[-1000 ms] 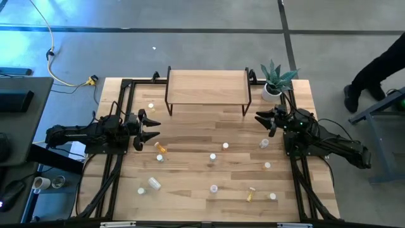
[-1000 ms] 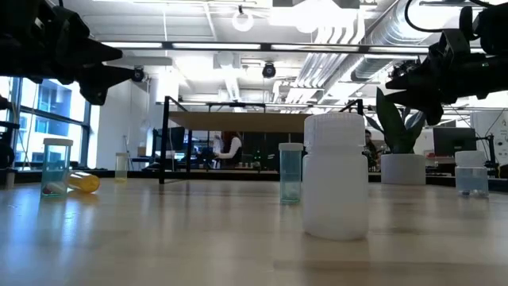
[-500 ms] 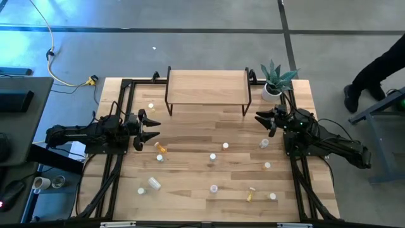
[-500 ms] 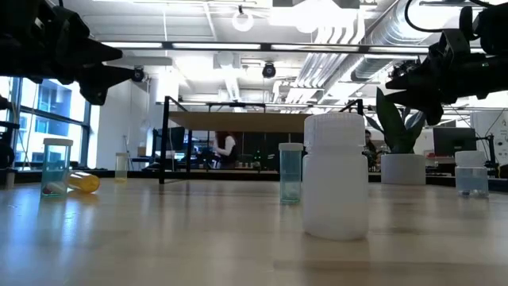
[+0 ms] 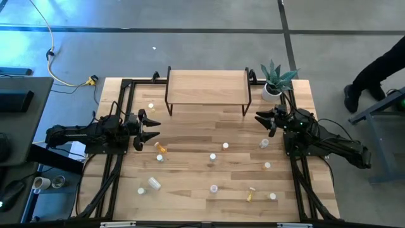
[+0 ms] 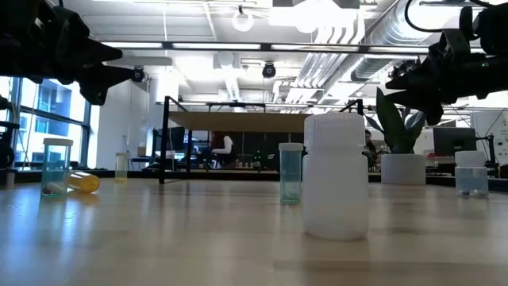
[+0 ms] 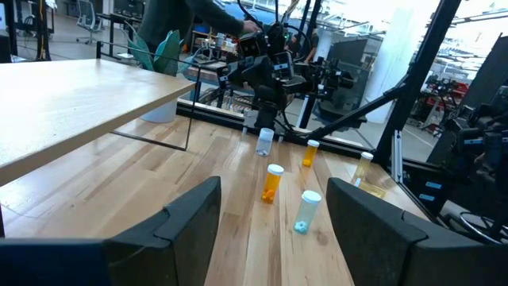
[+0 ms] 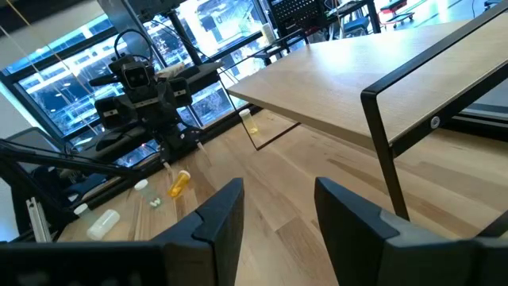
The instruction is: Pick and place medicine bottles onto shelf by color
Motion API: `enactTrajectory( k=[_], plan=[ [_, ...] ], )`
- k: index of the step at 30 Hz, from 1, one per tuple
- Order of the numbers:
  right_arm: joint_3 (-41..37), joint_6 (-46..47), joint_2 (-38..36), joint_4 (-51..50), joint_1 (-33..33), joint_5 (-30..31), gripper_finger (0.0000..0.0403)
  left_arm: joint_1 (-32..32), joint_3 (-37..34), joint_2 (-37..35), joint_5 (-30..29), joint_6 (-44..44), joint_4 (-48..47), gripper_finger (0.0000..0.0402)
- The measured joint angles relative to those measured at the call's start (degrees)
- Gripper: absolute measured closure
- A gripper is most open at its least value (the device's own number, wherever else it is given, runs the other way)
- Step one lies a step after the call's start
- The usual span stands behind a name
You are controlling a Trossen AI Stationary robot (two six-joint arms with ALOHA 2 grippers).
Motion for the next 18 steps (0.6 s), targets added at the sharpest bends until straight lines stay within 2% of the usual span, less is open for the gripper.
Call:
enactTrajectory(
  k=[11, 18],
  plan=[
    [0.0, 0.03, -0.01, 0.17, 0.0, -0.02, 0.0256, 0.0, -0.02, 0.0, 0.0, 0.0, 0.0, 0.0181],
    [0.0, 4.31, 0.0, 0.05, 0.0, 0.75, 0.0256, 0.0, 0.0, 0.0, 0.0, 0.0, 0.0, 0.0181]
  ],
)
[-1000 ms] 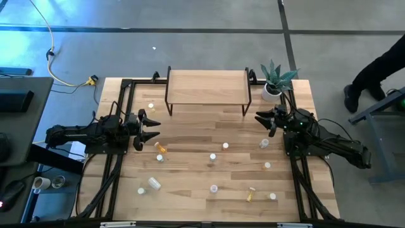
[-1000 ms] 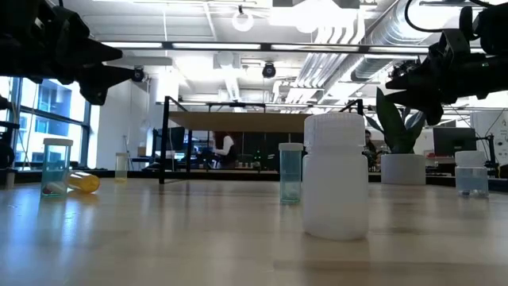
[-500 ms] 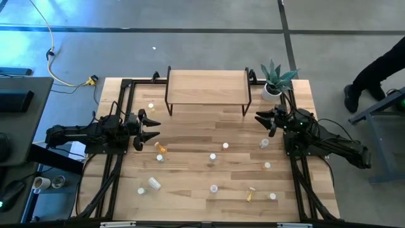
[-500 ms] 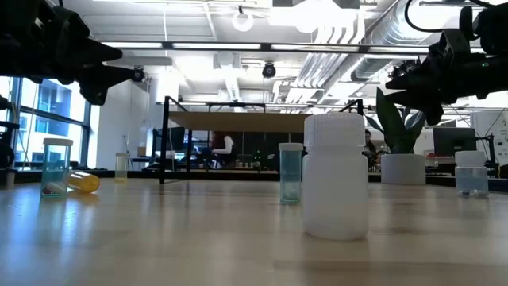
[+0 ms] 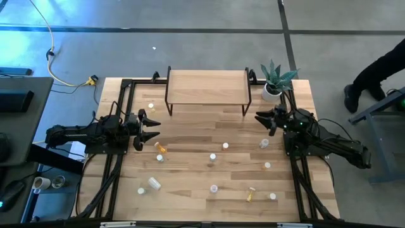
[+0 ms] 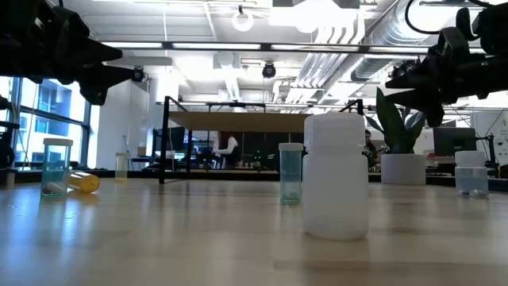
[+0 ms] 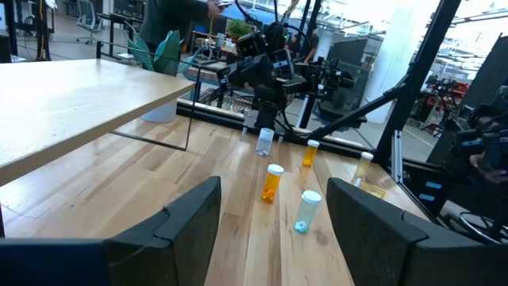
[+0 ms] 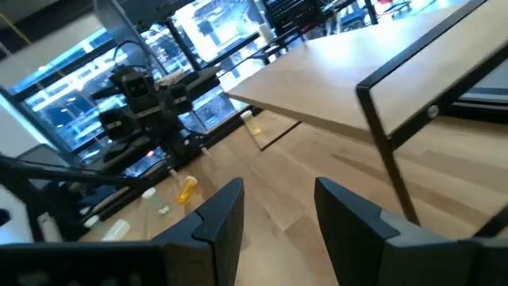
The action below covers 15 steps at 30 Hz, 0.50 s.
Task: Pick and place medicine bottles onto shelf by color
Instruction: Put the middle orange medicine bottle on the shelf
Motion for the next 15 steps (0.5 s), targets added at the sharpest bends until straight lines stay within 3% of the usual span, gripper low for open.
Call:
enactTrajectory(
  k=[11, 15],
  plan=[
    [0.0, 0.28, -0.02, -0.54, -0.02, 3.91, 0.0256, 0.0, -0.02, 0.0, 0.0, 0.0, 0.0, 0.0181],
    [0.0, 5.71, -0.02, -0.56, 0.0, 4.22, 0.0256, 0.01, -0.01, 0.0, 0.0, 0.0, 0.0, 0.0181]
  ],
)
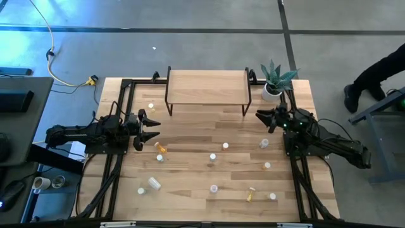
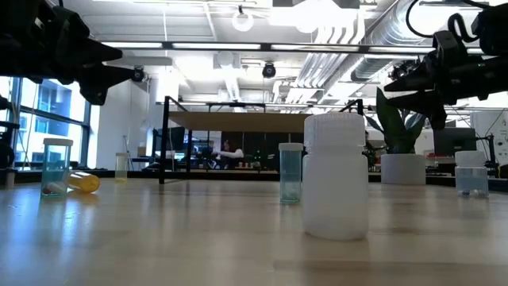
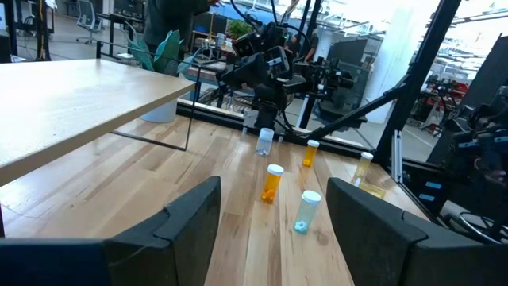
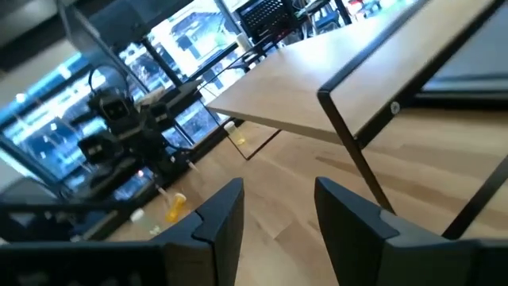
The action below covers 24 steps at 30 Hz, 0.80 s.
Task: Pick and place medicine bottles onto shelf by color
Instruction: Put the middle orange medicine bottle on the shelf
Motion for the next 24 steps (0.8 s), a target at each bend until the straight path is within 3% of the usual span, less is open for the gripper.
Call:
enactTrajectory(
  k=[16, 24],
  plan=[
    [0.0, 9.71, 0.0, 1.92, -0.02, -0.08, 0.0256, 0.0, 0.0, 0.0, -1.95, -0.53, 0.18, 0.0181],
    [0.0, 12.52, 0.02, 2.02, 0.0, -0.52, 0.0256, 0.0, -0.01, 0.0, -3.72, -10.94, 0.49, 0.0181]
  ],
)
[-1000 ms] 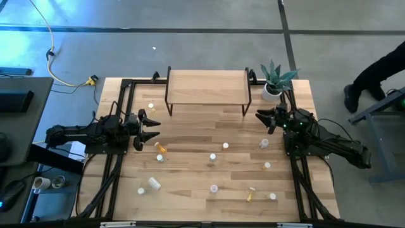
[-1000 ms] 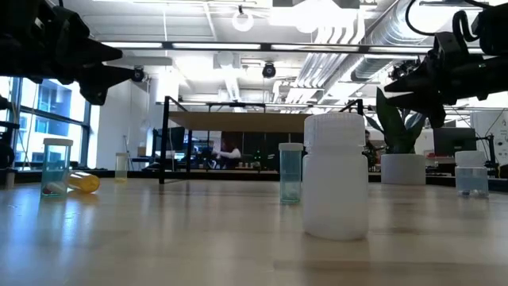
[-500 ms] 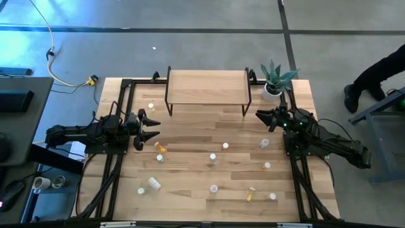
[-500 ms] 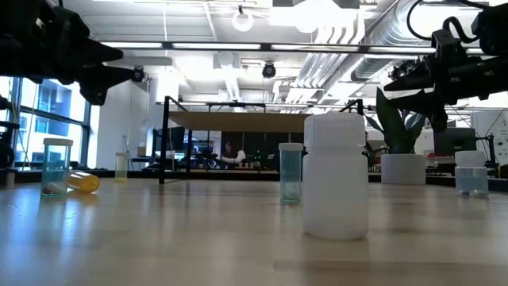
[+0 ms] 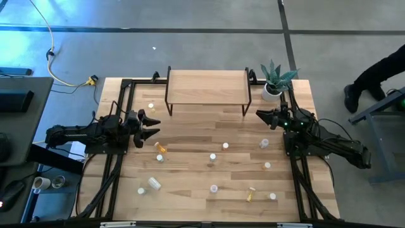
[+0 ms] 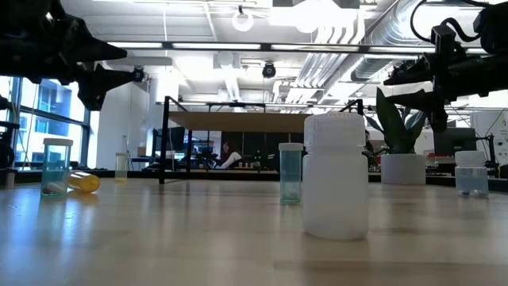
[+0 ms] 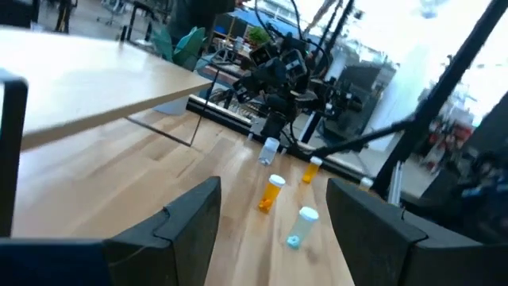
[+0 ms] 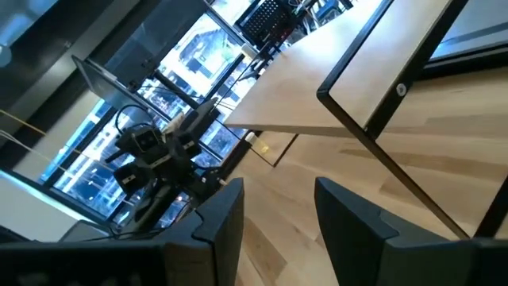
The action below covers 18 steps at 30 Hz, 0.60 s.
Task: Pick and place medicine bottles onto shelf by color
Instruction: Put the middle orange medicine bottle on the shelf
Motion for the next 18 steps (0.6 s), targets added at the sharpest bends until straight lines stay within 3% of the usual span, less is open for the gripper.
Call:
enactTrajectory(
  k=[8, 18],
  plan=[
    [0.0, -1.36, 0.0, 6.15, -0.04, 0.45, 0.0256, 0.01, 0.01, 0.0, -3.42, -7.1, 0.63, 0.0181],
    [1.91, -5.41, 0.11, 10.25, -0.02, 1.69, 0.0233, 0.01, 0.01, 0.0, -3.77, -7.82, 1.09, 0.0181]
  ],
)
